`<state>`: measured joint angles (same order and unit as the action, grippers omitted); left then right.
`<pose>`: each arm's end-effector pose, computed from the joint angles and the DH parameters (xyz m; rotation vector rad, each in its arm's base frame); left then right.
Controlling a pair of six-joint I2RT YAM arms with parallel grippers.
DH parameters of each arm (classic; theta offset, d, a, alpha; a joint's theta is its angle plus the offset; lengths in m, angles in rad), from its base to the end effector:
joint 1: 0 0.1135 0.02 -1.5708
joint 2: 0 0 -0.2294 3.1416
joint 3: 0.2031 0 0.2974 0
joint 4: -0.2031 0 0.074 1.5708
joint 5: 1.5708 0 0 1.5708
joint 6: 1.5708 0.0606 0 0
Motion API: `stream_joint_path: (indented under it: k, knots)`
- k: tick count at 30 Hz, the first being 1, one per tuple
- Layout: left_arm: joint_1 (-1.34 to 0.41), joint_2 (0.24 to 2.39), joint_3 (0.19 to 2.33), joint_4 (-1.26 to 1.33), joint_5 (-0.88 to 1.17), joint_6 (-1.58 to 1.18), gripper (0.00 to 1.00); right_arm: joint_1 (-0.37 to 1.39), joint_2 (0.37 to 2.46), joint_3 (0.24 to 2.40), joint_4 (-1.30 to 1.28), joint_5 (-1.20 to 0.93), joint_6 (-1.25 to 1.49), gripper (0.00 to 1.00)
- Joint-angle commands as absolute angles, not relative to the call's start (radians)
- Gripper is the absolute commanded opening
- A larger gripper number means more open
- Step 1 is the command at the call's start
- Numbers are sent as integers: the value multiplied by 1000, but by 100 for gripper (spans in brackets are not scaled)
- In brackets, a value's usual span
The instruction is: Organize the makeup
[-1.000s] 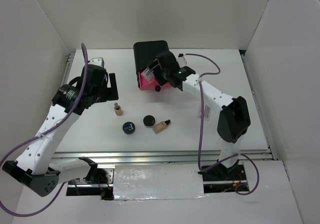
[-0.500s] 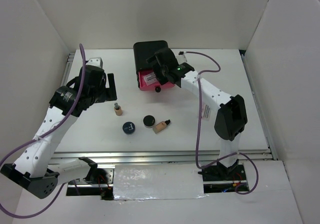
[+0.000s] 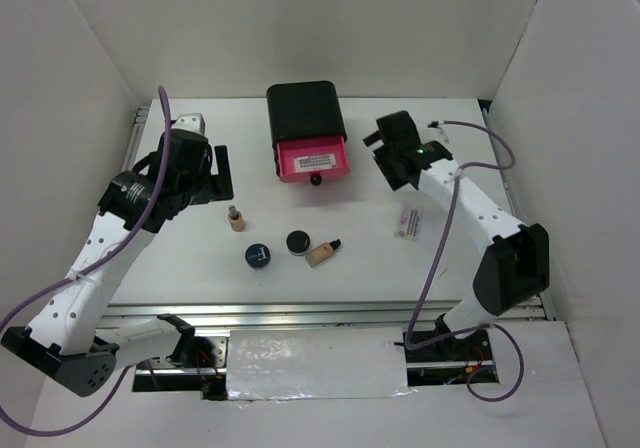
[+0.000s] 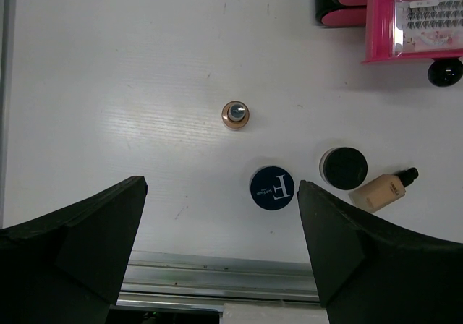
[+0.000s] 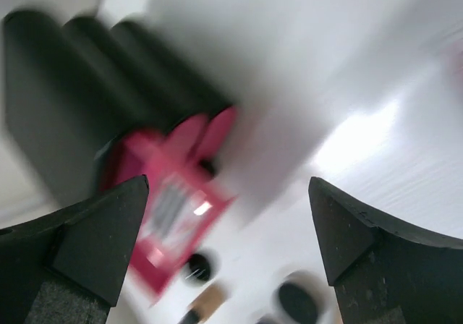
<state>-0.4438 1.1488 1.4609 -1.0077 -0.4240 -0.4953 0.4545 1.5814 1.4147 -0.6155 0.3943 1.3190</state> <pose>0.2672 -0.0994 0.3865 -0.2760 2.1775 -0.0431 0.3802 0.1599 0.2621 1.1440 2.0205 0.4541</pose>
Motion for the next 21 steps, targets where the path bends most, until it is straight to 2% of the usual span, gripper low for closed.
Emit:
stream_joint_path:
  k: [1, 4, 5, 8, 13, 21]
  knots:
    - [-445, 1144, 1493, -1003, -425, -471, 99, 382, 1462, 1262, -706, 477, 1165, 100]
    - [-446, 1146, 1471, -991, -417, -474, 99, 273, 1408, 1151, -621, 375, 982, 100]
    - [-445, 1147, 1467, -985, -405, -477, 99, 238, 1416, 1117, -611, 273, 907, 100]
    - [-445, 1160, 1456, -971, -382, -483, 99, 155, 1515, 1141, -658, 125, 775, 100]
    - [-446, 1183, 1474, -963, -344, -485, 99, 140, 1698, 1259, -811, 121, 683, 100]
    - [-445, 1175, 1465, -974, -360, -471, 99, 118, 1756, 1233, -819, 143, 611, 100]
